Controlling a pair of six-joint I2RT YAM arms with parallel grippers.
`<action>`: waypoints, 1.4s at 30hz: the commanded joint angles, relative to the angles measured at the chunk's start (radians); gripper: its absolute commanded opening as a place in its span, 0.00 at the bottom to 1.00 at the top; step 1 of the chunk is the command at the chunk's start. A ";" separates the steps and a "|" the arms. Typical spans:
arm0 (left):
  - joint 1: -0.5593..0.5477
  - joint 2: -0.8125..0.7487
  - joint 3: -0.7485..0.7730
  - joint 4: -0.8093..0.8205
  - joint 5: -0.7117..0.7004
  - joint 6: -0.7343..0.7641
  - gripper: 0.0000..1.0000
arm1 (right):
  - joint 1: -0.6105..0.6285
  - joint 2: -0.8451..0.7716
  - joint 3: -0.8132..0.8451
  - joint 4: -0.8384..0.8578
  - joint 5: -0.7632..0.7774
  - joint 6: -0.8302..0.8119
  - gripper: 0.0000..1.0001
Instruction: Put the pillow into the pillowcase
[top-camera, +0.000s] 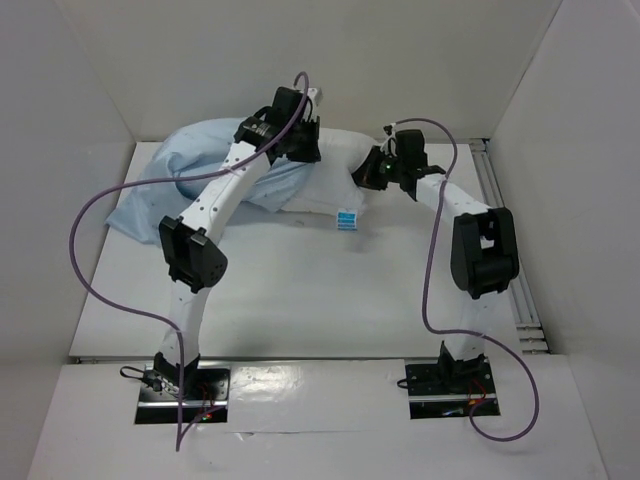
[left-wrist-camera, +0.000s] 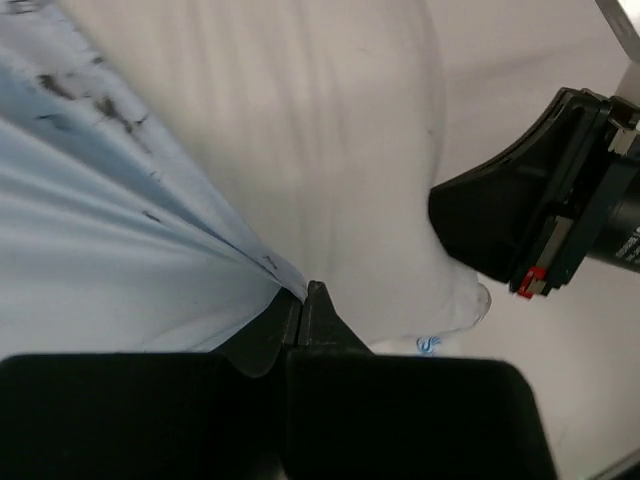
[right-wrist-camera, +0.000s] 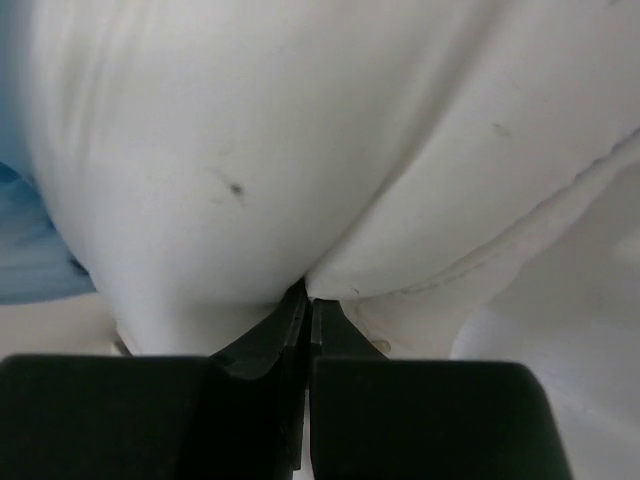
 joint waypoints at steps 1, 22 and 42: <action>-0.053 0.073 0.111 0.161 0.440 -0.085 0.00 | 0.077 -0.132 -0.015 0.141 -0.027 0.079 0.00; 0.054 -0.310 -0.121 -0.006 0.096 0.005 1.00 | 0.200 -0.610 -0.389 -0.362 0.396 -0.214 1.00; 0.017 0.087 -0.097 0.069 -0.756 0.206 0.80 | 0.060 -0.537 -0.381 -0.324 0.271 -0.089 1.00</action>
